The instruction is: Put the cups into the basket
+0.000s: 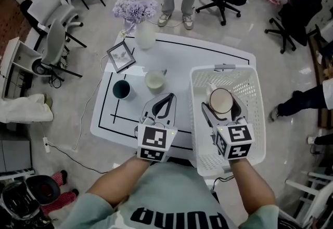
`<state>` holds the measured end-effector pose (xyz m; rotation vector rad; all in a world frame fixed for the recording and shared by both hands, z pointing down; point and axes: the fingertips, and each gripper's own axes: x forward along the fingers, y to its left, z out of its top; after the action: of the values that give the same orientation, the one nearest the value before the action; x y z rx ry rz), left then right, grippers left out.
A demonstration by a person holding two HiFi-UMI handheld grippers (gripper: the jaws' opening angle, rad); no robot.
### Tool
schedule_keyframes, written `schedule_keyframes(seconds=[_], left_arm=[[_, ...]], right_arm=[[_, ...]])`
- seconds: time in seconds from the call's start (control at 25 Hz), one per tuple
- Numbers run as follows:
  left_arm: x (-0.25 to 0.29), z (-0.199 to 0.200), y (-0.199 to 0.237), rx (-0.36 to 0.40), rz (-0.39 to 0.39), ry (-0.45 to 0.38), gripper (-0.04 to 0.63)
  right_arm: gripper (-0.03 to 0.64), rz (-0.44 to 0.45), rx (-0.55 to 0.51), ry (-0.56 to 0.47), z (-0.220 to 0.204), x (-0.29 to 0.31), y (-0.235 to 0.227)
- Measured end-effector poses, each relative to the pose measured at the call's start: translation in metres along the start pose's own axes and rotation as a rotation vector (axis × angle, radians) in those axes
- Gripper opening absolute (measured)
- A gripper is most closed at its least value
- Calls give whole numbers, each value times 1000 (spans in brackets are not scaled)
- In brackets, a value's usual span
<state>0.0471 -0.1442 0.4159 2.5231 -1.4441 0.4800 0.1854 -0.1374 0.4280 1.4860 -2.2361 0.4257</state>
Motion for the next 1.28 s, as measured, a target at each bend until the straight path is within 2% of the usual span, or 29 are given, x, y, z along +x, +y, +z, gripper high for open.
schedule_keyframes(seconds=[0.76, 1.28], left_arm=[[32, -56, 4, -29, -20, 98, 6], [47, -78, 7, -14, -41, 137, 6]], right_arm=[[385, -28, 1, 119, -54, 46, -8], [385, -36, -30, 203, -86, 78, -6]])
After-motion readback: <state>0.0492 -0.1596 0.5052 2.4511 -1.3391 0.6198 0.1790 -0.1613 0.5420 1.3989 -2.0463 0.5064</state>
